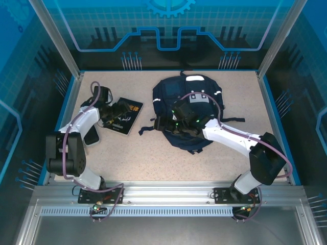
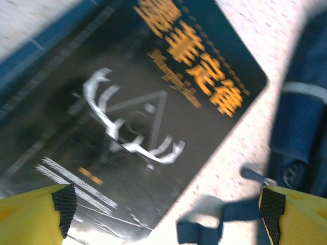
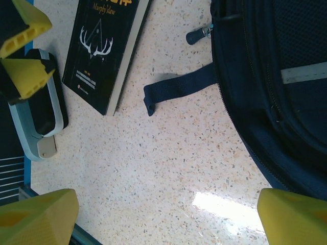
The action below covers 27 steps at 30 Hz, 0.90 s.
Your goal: Pack books, pencil case, and school supplies into a backpack
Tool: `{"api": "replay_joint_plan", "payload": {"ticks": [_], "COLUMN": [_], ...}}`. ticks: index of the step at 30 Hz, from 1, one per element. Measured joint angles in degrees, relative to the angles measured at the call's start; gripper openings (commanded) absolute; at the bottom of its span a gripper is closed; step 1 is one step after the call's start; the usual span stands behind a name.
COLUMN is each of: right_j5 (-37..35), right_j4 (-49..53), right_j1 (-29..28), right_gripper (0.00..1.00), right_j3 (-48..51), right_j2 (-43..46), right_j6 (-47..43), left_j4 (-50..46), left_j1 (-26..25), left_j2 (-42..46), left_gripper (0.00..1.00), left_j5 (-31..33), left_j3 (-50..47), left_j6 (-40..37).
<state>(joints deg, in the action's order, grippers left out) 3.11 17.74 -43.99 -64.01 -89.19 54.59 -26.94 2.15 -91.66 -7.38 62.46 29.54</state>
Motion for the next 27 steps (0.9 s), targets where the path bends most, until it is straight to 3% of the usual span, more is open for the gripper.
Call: {"api": "replay_joint_plan", "payload": {"ticks": [5,14,21,27], "right_j5": [1.84,3.8,5.73,6.84], "right_j4": [-0.92,-1.07,-1.97,-1.92], "right_j1": [0.0,0.0,-0.02,-0.37], "right_gripper": [0.92,0.94,0.94,0.91], "right_j3": [-1.84,-5.99,-9.4,-15.39], "right_j2": [-3.32,-7.58,-12.11,-18.58], "right_j6": [-0.04,-0.68,-0.66,-1.11], "left_j4": [-1.68,-3.45,-2.45,0.68], "left_j1": [3.37,4.02,4.02,2.21], "left_j2": [-6.12,-12.24,-11.13,-4.02], "left_gripper": [0.98,0.99,0.96,0.94], "left_j5": [3.82,7.17,5.95,0.98], "left_j3": [3.85,5.84,4.39,-4.15], "left_j6": [-2.1,-4.66,-4.39,-2.12]}}
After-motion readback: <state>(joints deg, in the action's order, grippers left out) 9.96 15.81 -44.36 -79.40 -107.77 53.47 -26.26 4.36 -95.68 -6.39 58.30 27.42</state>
